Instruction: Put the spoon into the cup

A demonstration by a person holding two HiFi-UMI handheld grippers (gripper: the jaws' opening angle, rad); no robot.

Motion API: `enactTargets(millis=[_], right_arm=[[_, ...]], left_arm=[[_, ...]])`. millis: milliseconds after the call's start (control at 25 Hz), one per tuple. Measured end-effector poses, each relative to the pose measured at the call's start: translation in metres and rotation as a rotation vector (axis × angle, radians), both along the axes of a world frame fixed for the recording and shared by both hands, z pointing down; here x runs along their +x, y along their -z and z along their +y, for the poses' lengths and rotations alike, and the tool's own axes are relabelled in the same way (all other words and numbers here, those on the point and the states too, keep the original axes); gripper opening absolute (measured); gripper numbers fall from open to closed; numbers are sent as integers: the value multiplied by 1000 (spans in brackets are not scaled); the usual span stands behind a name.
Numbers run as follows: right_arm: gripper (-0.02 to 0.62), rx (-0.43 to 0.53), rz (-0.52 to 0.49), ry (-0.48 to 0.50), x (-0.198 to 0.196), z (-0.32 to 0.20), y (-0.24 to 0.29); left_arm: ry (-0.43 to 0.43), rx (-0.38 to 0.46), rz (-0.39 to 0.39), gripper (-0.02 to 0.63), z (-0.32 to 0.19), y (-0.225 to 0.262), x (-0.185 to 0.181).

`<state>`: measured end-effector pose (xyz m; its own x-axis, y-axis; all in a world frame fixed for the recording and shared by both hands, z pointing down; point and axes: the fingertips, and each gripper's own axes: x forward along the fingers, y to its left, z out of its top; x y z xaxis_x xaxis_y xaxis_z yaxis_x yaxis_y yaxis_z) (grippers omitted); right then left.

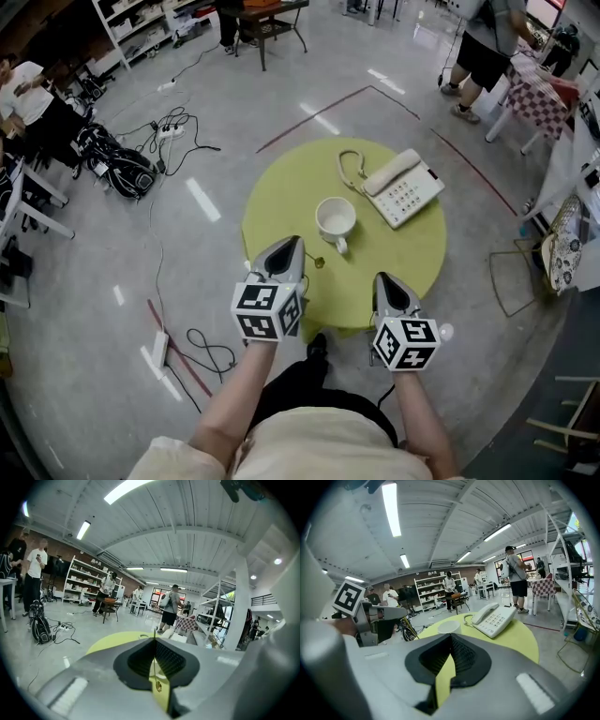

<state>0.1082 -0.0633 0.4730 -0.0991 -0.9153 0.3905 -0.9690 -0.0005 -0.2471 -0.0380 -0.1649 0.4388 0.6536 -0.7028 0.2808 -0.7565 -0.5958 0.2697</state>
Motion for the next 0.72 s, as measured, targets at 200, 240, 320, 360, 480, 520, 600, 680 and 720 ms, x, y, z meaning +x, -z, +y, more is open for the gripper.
enactTargets(millis=[200, 240, 320, 360, 480, 520, 600, 680, 720], right_arm=[[2, -11, 1, -16, -2, -15, -1], [2, -11, 1, -17, -2, -18, -1], [2, -15, 3, -19, -3, -21, -2], [2, -17, 3, -20, -3, -23, -3], [2, -22, 4, -21, -5, -28, -2], [2, -23, 3, -22, -5, -30, -2], [2, -26, 4, -24, -4, -32, -2], [2, -29, 4, -24, -2, -34, -3], [2, -29, 3, -25, -1, -36, -3]], left_arm=[[-24, 9, 16, 5, -21, 9, 6], [-28, 12, 20, 5, -24, 10, 7], [-33, 15, 28, 5, -31, 12, 9], [-35, 16, 32, 5, -34, 13, 10], [-43, 19, 45, 5, -43, 19, 13], [-47, 22, 48, 5, -46, 21, 14], [-52, 25, 55, 5, -50, 25, 17], [-53, 26, 60, 5, -54, 26, 20], [-52, 27, 62, 5, -57, 27, 22]])
